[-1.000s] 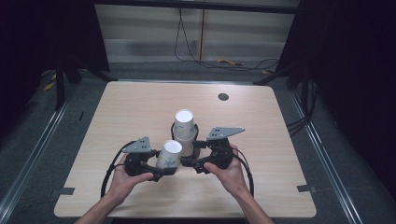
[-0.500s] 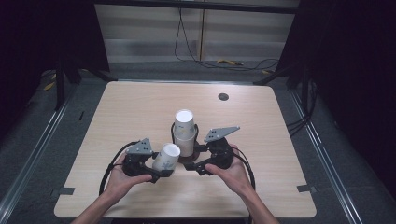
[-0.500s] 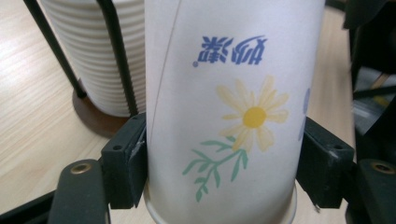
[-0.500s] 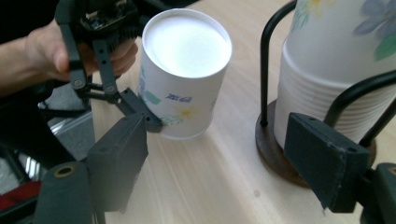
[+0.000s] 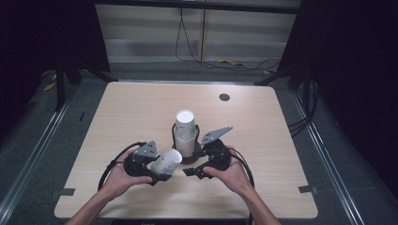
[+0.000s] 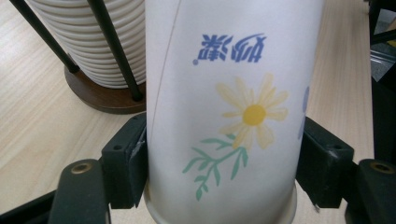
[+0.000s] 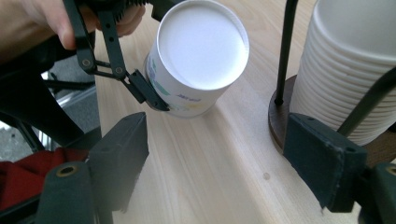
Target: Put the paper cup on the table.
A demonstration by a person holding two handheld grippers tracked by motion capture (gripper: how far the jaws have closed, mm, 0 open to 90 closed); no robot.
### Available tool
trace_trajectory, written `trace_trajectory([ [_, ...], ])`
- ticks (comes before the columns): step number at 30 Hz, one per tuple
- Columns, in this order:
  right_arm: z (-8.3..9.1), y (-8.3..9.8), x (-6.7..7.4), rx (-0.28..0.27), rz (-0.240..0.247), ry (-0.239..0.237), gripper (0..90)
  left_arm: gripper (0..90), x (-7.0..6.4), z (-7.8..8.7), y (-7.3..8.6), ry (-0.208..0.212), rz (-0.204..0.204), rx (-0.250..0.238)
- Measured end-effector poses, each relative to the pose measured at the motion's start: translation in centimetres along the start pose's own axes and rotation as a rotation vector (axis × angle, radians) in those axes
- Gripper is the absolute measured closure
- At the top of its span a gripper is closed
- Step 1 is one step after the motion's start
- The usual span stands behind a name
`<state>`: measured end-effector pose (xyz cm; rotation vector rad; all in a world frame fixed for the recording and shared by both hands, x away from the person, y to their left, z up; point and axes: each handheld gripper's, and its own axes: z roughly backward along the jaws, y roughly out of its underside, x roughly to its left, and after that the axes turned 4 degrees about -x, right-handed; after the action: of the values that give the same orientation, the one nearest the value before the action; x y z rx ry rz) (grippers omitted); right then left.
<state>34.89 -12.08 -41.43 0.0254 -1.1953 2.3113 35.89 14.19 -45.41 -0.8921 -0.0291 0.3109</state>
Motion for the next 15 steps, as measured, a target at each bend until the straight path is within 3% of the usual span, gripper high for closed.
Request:
trace_trajectory([
  [4, -0.2, 0.2, 0.4, 0.023, -0.001, 0.006, 15.4, 28.8, 0.1, 0.2, -0.2, -0.022, -0.006, 0.012],
  [7, -0.3, 0.1, 0.6, 0.033, 0.006, 0.008, 18.1, 28.9, 0.2, 0.3, -0.5, -0.018, -0.006, 0.017],
  [10, -0.3, 0.0, 0.5, 0.04, 0.021, 0.022, 21.4, 29.2, 0.4, 0.1, -1.1, -0.021, -0.039, 0.048],
  [15, -0.7, 0.1, 0.6, 0.086, 0.042, 0.021, 22.9, 29.4, 0.3, -0.2, -1.3, -0.012, -0.048, 0.083],
])
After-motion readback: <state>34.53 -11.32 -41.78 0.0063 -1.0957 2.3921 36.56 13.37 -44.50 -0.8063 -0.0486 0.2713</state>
